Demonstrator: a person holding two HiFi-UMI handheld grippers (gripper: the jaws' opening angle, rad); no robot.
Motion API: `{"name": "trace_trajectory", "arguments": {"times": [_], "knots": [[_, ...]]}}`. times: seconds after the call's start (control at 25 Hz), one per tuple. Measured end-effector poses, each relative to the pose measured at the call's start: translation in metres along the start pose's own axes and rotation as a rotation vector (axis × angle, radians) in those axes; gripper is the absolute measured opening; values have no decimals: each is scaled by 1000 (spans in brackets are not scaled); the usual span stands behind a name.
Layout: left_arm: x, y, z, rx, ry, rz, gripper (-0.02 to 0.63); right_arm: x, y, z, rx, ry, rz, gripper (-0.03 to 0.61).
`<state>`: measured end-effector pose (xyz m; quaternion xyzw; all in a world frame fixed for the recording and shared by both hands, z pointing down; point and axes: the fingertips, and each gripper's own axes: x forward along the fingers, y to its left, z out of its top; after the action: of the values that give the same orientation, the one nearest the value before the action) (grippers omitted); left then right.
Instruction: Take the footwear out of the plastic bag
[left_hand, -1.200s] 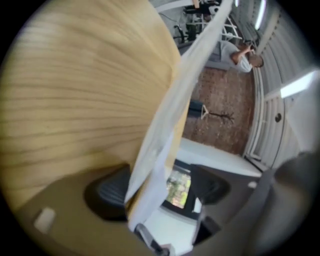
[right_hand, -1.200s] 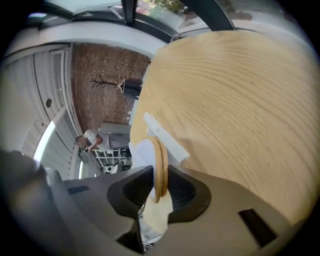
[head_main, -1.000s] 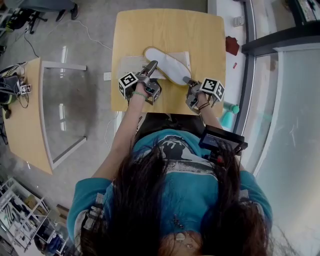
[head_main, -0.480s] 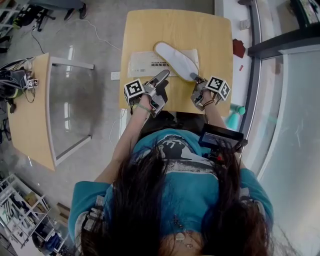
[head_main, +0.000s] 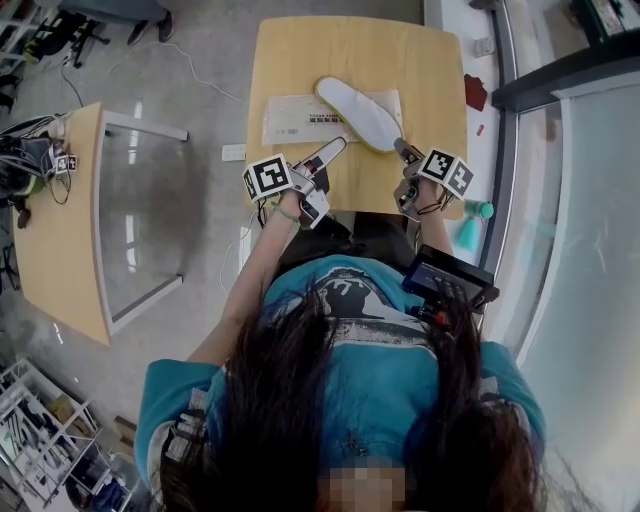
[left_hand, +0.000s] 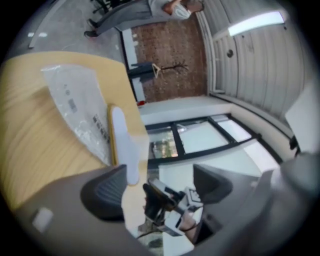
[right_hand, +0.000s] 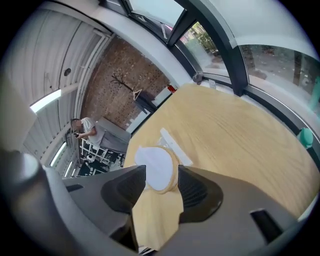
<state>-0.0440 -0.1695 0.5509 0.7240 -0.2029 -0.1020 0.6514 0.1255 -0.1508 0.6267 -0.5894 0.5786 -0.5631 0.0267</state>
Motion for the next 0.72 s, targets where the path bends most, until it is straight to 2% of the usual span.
{"name": "trace_trajectory", "arguments": {"times": [0.24, 0.44, 0.56, 0.72], "knots": [[-14, -18, -15, 183, 45, -23, 390, -35, 58, -23, -83, -40, 128, 183], [-27, -31, -28, 359, 55, -52, 339, -70, 87, -51, -70, -70, 249, 181], [-32, -40, -38, 478, 40, -74, 315, -91, 89, -71, -55, -76, 272, 176], [-35, -51, -60, 551, 31, -108, 249, -118, 82, -97, -54, -78, 275, 155]]}}
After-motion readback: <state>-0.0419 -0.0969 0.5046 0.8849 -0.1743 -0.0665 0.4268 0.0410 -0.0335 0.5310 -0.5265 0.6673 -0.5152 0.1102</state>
